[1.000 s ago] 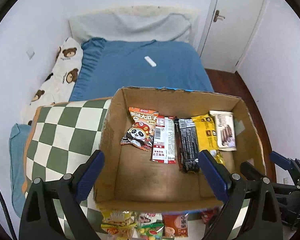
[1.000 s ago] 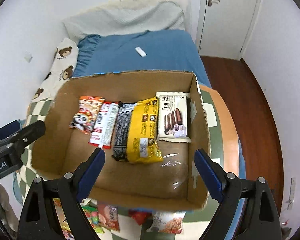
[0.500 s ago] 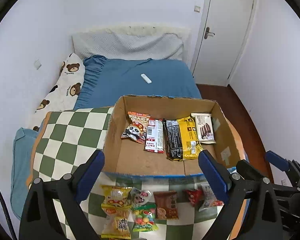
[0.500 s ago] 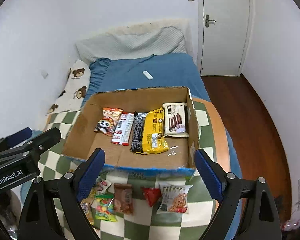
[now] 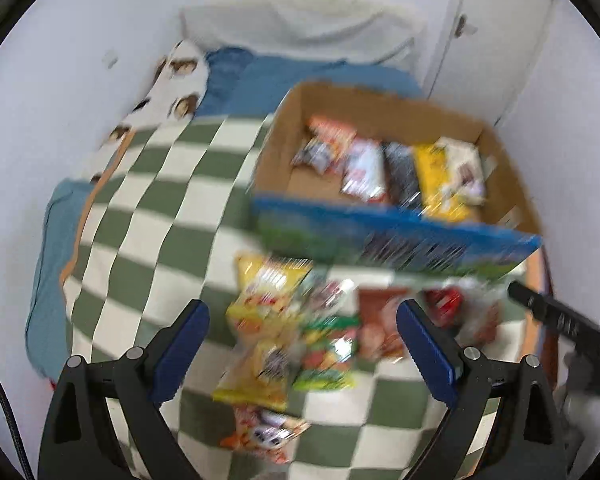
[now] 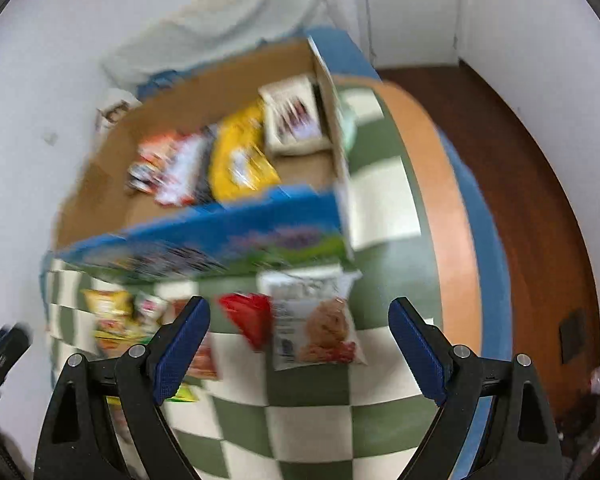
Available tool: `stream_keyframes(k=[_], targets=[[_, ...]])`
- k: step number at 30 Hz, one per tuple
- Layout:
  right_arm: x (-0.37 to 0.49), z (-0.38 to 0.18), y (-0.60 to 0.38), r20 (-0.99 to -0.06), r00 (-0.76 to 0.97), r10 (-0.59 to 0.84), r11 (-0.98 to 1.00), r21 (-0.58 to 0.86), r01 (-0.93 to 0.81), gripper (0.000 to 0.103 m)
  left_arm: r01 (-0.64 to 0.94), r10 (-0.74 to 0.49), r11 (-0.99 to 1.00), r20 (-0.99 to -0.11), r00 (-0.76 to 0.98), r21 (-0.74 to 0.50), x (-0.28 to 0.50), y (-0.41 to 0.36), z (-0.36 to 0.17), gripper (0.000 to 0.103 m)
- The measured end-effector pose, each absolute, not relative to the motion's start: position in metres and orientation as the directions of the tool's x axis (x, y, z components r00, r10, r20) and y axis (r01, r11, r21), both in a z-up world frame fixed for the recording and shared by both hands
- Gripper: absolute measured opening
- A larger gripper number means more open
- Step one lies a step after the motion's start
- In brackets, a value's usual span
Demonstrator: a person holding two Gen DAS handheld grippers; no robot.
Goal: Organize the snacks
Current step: 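Grasp the nitz oat cookie pack with the right tool while the left tool grasps the red panda bag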
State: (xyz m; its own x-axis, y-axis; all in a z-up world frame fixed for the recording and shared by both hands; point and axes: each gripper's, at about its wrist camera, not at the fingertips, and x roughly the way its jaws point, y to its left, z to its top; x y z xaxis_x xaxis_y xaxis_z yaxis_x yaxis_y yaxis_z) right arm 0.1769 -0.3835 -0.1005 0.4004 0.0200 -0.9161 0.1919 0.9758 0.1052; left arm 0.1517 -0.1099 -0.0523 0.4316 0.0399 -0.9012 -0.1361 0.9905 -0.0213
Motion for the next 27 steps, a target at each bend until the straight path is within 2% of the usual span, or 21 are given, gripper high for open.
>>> stream_keyframes(k=[4, 6, 7, 15, 18, 22, 24, 26, 27], targets=[[0.19, -0.154, -0.389, -0.942, 0.335, -0.004, 0.974, 0.071, 0.213, 0.091, -0.169, 0.079, 0.985, -0.939, 0.336, 0.023, 0.129, -0.088, -0.093, 0.096], [0.194, -0.178, -0.39, -0.953, 0.303, 0.015, 0.972, 0.085, 0.22, 0.075, -0.168, 0.078, 0.985, -0.953, 0.292, 0.029, 0.116, -0.081, -0.106, 0.096], [0.194, -0.182, -0.391, -0.955, 0.295, 0.024, 0.97, 0.093, 0.223, 0.063, -0.168, 0.082, 0.985, -0.958, 0.274, 0.037, 0.108, -0.078, -0.113, 0.096], [0.152, -0.18, -0.386, -0.96, 0.28, 0.007, 0.969, 0.076, 0.235, 0.06, -0.033, 0.055, 0.998, -0.992, 0.11, 0.051, 0.064, -0.077, -0.169, 0.096], [0.115, -0.183, -0.379, -0.968, 0.247, 0.036, 0.971, 0.093, 0.219, 0.06, 0.012, 0.021, 1.0, -0.999, 0.026, 0.022, 0.059, -0.08, -0.194, 0.096], [0.075, -0.2, -0.365, -0.98, 0.182, 0.086, 0.971, 0.123, 0.205, 0.06, 0.041, 0.012, 0.999, -1.0, 0.009, 0.013, 0.065, -0.087, -0.216, 0.096], [0.059, -0.214, -0.357, -0.984, 0.147, 0.104, 0.969, 0.134, 0.206, 0.06, 0.059, 0.007, 0.998, -0.999, 0.031, 0.009, 0.068, -0.092, -0.219, 0.084], [0.05, -0.222, -0.351, -0.986, 0.141, 0.093, 0.97, 0.122, 0.211, 0.06, 0.073, 0.006, 0.997, -0.999, 0.034, 0.009, 0.07, -0.096, -0.224, 0.063], [0.047, -0.224, -0.351, -0.986, 0.142, 0.085, 0.97, 0.114, 0.213, 0.06, 0.076, 0.006, 0.997, -1.0, 0.025, 0.008, 0.071, -0.098, -0.227, 0.063]])
